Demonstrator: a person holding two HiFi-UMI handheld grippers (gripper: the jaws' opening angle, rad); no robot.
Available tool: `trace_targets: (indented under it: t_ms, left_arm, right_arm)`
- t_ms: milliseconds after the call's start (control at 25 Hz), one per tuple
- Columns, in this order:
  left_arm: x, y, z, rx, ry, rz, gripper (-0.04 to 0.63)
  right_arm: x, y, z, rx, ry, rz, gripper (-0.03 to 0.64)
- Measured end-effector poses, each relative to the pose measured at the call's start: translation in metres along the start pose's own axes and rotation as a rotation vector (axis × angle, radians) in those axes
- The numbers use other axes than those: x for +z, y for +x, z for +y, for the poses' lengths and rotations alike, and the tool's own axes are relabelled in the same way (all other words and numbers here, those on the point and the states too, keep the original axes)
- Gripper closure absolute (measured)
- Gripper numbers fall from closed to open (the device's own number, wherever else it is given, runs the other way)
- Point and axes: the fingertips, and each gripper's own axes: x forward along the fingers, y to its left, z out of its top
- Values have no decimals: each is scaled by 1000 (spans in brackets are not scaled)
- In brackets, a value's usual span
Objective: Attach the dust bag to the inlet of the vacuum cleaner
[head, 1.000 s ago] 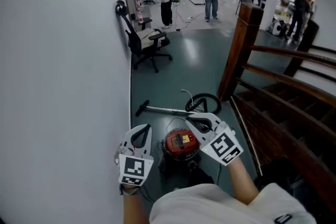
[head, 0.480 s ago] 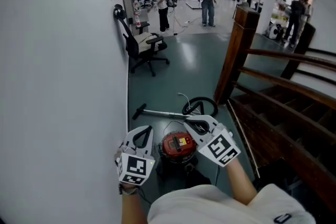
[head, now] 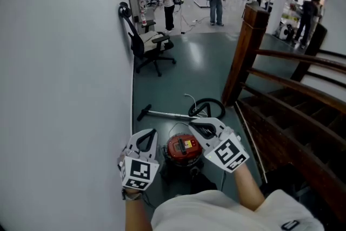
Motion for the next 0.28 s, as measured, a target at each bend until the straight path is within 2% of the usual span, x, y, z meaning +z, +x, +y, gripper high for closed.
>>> trace_targets:
  t_ms: [280]
  left_arm:
    - [2,7,-1,-3,4,15,594]
  right_arm:
    - [-4,0,-4,-2,-2,3,589]
